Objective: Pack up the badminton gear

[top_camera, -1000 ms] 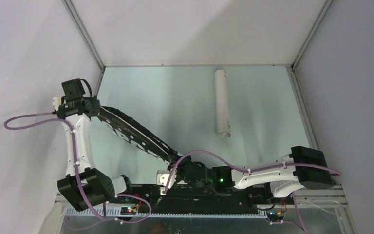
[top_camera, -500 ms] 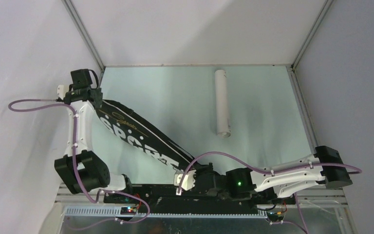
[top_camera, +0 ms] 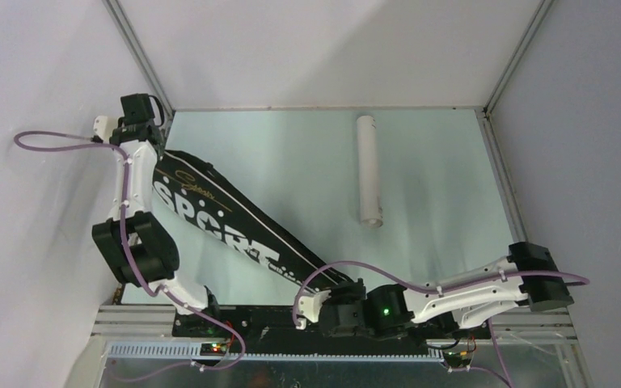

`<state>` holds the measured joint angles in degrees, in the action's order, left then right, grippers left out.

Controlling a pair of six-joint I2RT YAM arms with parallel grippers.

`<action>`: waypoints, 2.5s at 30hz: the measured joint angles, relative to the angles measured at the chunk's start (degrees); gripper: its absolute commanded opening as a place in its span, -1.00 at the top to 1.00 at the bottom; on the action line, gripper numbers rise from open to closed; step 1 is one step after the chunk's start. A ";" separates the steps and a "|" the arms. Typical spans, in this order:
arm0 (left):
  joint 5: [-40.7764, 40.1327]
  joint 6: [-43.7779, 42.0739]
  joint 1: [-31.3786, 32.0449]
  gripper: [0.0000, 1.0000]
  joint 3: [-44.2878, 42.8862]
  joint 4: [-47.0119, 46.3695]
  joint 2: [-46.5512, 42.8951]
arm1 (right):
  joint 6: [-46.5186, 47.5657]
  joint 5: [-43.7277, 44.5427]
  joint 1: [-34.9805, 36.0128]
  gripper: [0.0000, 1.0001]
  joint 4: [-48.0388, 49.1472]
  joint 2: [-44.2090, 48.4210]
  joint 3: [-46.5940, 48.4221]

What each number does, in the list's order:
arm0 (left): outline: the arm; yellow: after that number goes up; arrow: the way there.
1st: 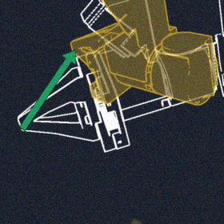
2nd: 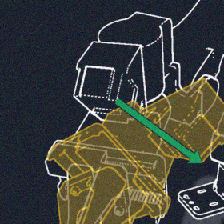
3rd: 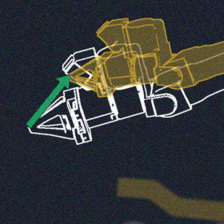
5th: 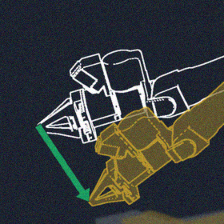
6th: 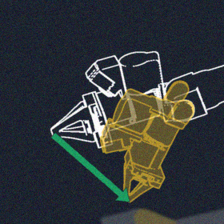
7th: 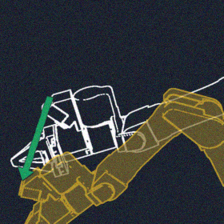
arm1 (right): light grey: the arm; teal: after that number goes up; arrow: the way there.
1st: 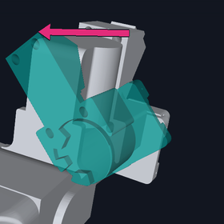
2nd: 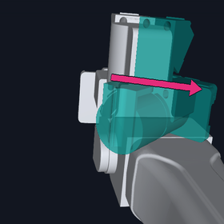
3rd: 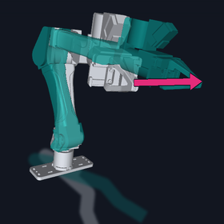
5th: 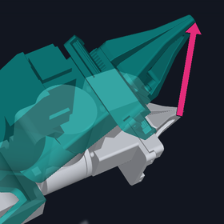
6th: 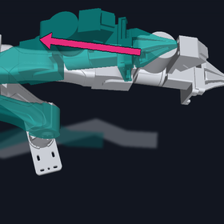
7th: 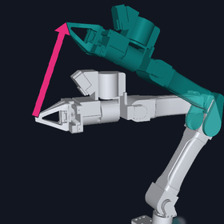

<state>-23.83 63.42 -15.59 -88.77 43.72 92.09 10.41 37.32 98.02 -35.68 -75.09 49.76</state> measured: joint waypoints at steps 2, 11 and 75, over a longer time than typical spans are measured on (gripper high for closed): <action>-0.98 -0.59 0.00 1.00 -1.16 -1.07 1.40 | -0.61 -0.33 -0.04 1.00 -1.81 -1.66 0.55; -3.65 -2.58 0.24 1.00 -5.90 -4.07 7.23 | -2.32 -3.41 -0.31 1.00 -5.70 -5.92 1.60; 12.52 -8.96 2.29 1.00 3.08 -25.83 5.29 | -30.27 -61.13 -39.30 0.01 36.70 2.45 -11.96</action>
<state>-11.31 54.46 -13.30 -85.69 17.89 97.38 -19.86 -23.81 58.72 1.02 -72.64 37.80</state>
